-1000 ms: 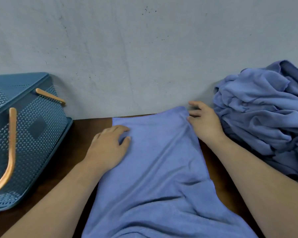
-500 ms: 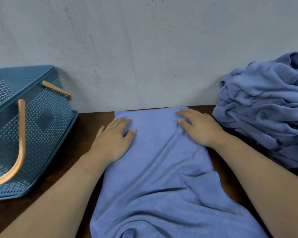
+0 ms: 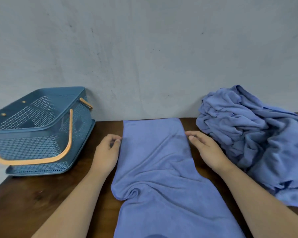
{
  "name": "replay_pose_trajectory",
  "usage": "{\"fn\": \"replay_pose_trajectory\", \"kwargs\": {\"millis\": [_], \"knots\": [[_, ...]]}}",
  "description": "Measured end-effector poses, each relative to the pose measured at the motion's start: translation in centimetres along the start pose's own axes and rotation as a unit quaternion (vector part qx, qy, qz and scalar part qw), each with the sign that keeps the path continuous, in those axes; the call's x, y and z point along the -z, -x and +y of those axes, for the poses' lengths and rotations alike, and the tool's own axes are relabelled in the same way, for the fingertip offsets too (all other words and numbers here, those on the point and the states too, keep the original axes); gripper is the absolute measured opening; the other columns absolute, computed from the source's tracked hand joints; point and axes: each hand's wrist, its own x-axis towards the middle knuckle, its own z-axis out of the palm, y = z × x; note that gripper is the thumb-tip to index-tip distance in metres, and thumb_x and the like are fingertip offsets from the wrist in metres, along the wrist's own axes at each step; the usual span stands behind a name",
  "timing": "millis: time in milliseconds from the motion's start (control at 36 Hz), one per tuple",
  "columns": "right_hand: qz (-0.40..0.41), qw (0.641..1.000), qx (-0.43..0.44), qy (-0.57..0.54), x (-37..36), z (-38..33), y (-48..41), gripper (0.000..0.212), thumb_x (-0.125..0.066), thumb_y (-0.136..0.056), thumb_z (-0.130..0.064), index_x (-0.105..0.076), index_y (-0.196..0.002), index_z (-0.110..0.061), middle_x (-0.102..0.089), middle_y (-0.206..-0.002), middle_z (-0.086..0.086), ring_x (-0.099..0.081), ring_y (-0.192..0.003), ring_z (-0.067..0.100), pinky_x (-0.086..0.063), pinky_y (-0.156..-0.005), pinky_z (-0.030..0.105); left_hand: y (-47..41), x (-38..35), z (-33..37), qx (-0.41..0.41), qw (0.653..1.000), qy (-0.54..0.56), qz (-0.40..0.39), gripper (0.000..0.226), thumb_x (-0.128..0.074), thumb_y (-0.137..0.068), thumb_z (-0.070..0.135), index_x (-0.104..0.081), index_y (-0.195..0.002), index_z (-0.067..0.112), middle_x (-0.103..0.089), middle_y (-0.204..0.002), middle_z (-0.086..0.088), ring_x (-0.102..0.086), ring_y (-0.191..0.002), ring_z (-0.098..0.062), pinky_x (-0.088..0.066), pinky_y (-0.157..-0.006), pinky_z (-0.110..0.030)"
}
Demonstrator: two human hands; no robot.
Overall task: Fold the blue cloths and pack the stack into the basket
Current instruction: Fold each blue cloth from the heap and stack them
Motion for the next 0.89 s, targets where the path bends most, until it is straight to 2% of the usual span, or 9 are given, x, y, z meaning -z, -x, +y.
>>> {"fn": "replay_pose_trajectory", "kwargs": {"millis": [83,222,306,389,472,556,611,750,889], "knots": [[-0.008,1.0,0.002,0.004,0.7,-1.0,4.1,0.022,-0.061,-0.107,-0.026,-0.072,-0.126,-0.031,-0.072,-0.127,-0.015,-0.063,-0.123,0.001,-0.047,-0.112,0.033,4.3,1.6,0.6,-0.008,1.0,-0.012,-0.024,0.016,-0.059,-0.106,0.022,-0.069,-0.098,0.032,-0.071,-0.106,0.014,-0.063,-0.098,0.007,-0.043,-0.078,-0.015],[-0.013,0.999,0.035,0.034,1.4,-1.8,9.6,0.024,-0.064,-0.105,-0.016,-0.076,-0.117,-0.033,-0.071,-0.122,-0.016,-0.065,-0.119,0.003,-0.047,-0.107,0.028,10.8,4.1,0.6,-0.042,0.997,-0.051,-0.04,0.012,-0.063,-0.102,0.024,-0.07,-0.095,0.03,-0.068,-0.097,0.014,-0.065,-0.095,-0.007,-0.051,-0.084,-0.031],[-0.004,0.994,0.06,0.092,1.8,-2.0,12.4,0.021,-0.064,-0.105,-0.016,-0.078,-0.108,-0.031,-0.07,-0.116,-0.022,-0.065,-0.115,0.001,-0.048,-0.101,0.019,14.2,5.4,1.1,-0.048,0.996,-0.068,-0.036,0.012,-0.068,-0.1,0.029,-0.069,-0.088,0.027,-0.064,-0.087,0.014,-0.06,-0.087,-0.009,-0.046,-0.076,-0.027],[-0.001,0.983,0.091,0.156,2.2,-1.8,14.9,0.017,-0.064,-0.104,-0.021,-0.076,-0.108,-0.032,-0.068,-0.116,-0.023,-0.064,-0.114,0.003,-0.048,-0.097,0.019,17.0,6.2,1.6,-0.076,0.992,-0.08,-0.062,0.015,-0.075,-0.096,0.034,-0.067,-0.086,0.027,-0.06,-0.077,0.009,-0.057,-0.079,-0.015,-0.045,-0.069,-0.022],[-0.024,0.968,0.097,0.229,2.6,-1.2,16.8,0.021,-0.066,-0.103,-0.026,-0.073,-0.119,-0.038,-0.067,-0.118,-0.029,-0.059,-0.117,0.001,-0.047,-0.097,0.019,18.5,6.5,1.0,-0.128,0.976,-0.139,-0.112,0.01,-0.075,-0.094,0.042,-0.068,-0.1,0.041,-0.062,-0.088,0.011,-0.057,-0.089,-0.014,-0.049,-0.08,-0.03],[-0.029,0.959,0.103,0.262,2.8,-1.3,18.0,0.024,-0.069,-0.1,-0.027,-0.073,-0.12,-0.04,-0.066,-0.112,-0.032,-0.056,-0.111,-0.001,-0.048,-0.093,0.021,19.2,6.7,0.6,-0.169,0.953,-0.206,-0.146,0.031,-0.06,-0.098,0.048,-0.061,-0.128,0.056,-0.059,-0.098,0.021,-0.055,-0.094,-0.007,-0.049,-0.085,-0.035],[-0.012,0.955,0.117,0.272,2.8,-1.6,18.4,0.022,-0.067,-0.1,-0.032,-0.073,-0.119,-0.04,-0.066,-0.108,-0.031,-0.056,-0.106,0.001,-0.05,-0.09,0.025,19.6,6.8,1.0,-0.173,0.945,-0.223,-0.168,0.039,-0.052,-0.099,0.042,-0.06,-0.134,0.058,-0.056,-0.1,0.025,-0.053,-0.096,-0.005,-0.047,-0.087,-0.033],[0.0,0.953,0.129,0.276,2.9,-2.3,19.1,0.017,-0.062,-0.102,-0.041,-0.072,-0.114,-0.043,-0.066,-0.101,-0.028,-0.058,-0.098,0.006,-0.049,-0.087,0.032,21.1,7.4,1.0,-0.164,0.949,-0.209,-0.171,0.037,-0.052,-0.092,0.035,-0.071,-0.12,0.051,-0.056,-0.093,0.019,-0.053,-0.097,-0.008,-0.047,-0.088,-0.032],[-0.01,0.957,0.138,0.256,2.8,-2.9,19.3,0.011,-0.064,-0.102,-0.037,-0.07,-0.095,-0.043,-0.067,-0.088,-0.019,-0.056,-0.091,0.012,-0.048,-0.08,0.036,22.2,8.0,1.0,-0.16,0.964,-0.162,-0.141,0.025,-0.058,-0.086,0.021,-0.07,-0.082,0.042,-0.06,-0.086,0.013,-0.055,-0.089,-0.014,-0.043,-0.078,-0.025]]}}
